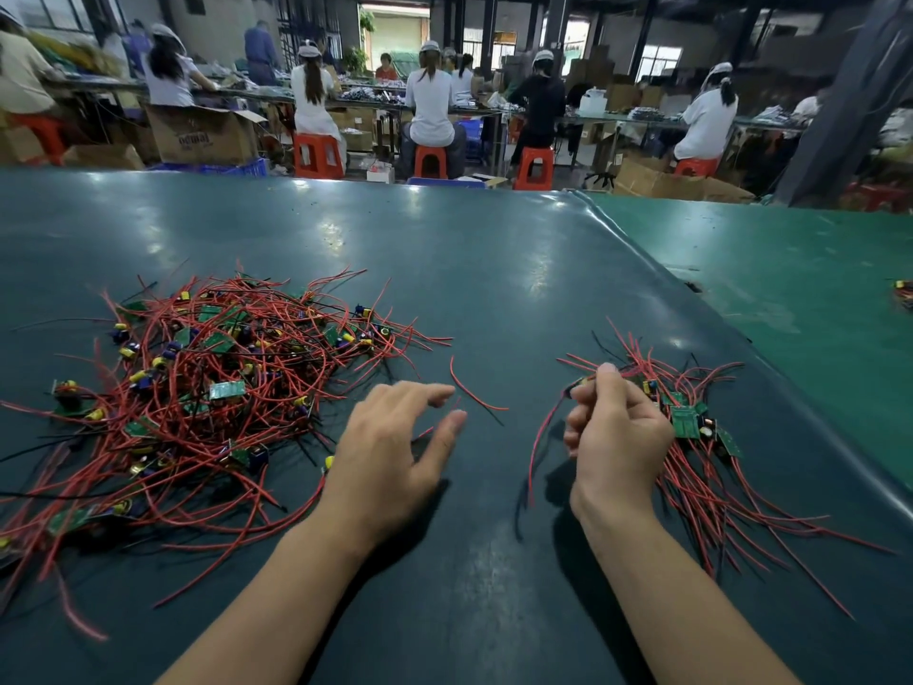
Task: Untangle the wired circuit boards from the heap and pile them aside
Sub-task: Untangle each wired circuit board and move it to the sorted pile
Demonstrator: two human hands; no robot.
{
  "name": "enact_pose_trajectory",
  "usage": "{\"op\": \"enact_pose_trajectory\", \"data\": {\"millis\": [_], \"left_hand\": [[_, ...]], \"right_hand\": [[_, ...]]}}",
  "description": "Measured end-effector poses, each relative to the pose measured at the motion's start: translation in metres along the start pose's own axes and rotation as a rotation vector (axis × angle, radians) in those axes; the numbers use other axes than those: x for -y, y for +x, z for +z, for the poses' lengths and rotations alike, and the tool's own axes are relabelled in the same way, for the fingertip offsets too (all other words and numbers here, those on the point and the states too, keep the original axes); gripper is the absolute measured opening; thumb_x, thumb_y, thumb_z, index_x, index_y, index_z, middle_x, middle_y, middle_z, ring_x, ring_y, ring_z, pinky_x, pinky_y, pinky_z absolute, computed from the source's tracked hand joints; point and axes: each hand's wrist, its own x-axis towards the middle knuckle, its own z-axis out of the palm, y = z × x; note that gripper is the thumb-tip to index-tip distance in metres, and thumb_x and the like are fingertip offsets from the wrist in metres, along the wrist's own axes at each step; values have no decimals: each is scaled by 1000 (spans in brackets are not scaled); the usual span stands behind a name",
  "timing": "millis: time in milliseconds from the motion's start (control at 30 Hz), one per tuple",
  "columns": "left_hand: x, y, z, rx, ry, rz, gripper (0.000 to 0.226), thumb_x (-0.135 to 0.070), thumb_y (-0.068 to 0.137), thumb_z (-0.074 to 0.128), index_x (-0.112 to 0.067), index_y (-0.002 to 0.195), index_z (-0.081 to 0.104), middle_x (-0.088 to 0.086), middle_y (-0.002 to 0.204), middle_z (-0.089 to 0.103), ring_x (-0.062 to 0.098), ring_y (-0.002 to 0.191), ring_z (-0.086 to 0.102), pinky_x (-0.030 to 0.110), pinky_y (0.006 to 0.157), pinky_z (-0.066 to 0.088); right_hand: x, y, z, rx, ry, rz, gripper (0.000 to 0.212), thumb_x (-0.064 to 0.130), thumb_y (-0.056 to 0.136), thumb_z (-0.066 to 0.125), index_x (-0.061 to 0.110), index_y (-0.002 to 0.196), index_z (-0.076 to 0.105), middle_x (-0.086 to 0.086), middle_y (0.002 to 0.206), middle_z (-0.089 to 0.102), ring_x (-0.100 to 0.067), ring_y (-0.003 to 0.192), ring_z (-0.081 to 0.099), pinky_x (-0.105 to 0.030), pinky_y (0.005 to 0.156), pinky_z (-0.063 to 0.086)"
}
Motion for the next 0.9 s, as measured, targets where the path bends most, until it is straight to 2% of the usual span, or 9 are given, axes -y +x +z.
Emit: {"op": "enact_pose_trajectory", "data": {"millis": [100,200,267,367,533,667,733,800,900], "left_hand": [[-1,-2,3,173,18,-9,51,-54,90,49,-18,123,63,-7,113,65,15,106,54,40,95,44],[-1,-2,4,233,69,51,54,-60,88,49,-20,120,67,-9,114,65,14,109,52,38,97,42],[-3,-3,5,241,76,105,45,-56,88,57,-21,112,72,-9,107,66,15,105,53,39,93,43],[-4,-4,5,210,41,101,34,-49,89,61,-21,103,75,-10,98,67,15,99,54,39,88,45],[-4,-3,5,167,3,71,32,-44,88,60,-18,102,74,-9,89,68,16,91,55,36,85,47],[-2,-2,4,123,-8,64,23,-35,89,67,-16,101,74,-10,87,68,17,89,56,34,84,48],[-4,-2,2,83,-21,49,24,-35,88,65,-16,100,74,-11,87,68,16,87,58,30,83,47],[-6,-2,1,37,-34,25,24,-34,88,64,-16,99,74,-13,86,67,14,85,58,24,80,45],[-6,-1,0,19,-38,3,21,-30,90,68,-15,104,73,-13,86,68,14,84,58,18,77,42]], "right_hand": [[0,1,0,42,-124,-2,44,24,96,55,15,53,56,1,41,48,-15,37,41,-22,41,35],[-4,7,-7,135,-743,-93,50,41,94,51,8,56,56,-8,52,56,-32,58,56,-34,58,44],[-5,6,-8,141,-1149,-167,51,58,92,47,13,71,59,-11,71,61,-36,81,62,-35,66,38],[-5,8,-2,68,-1268,-173,58,61,88,55,7,106,49,-18,99,66,-40,96,64,-36,66,34],[-4,17,-9,152,-1258,-117,30,37,87,60,9,96,56,-13,94,67,-35,92,62,-32,67,34],[-2,11,-8,312,-741,-83,18,27,84,70,18,78,57,0,70,65,-10,61,58,-25,57,43],[2,9,-5,335,-495,-93,16,24,87,72,19,82,56,-3,72,70,-8,58,59,-29,58,46],[6,8,-3,348,-342,-131,14,19,89,70,21,94,56,-2,78,74,-5,70,67,-28,66,48],[10,8,-3,361,-229,-115,19,13,92,66,23,107,61,3,81,76,1,77,67,-11,72,48]]}}
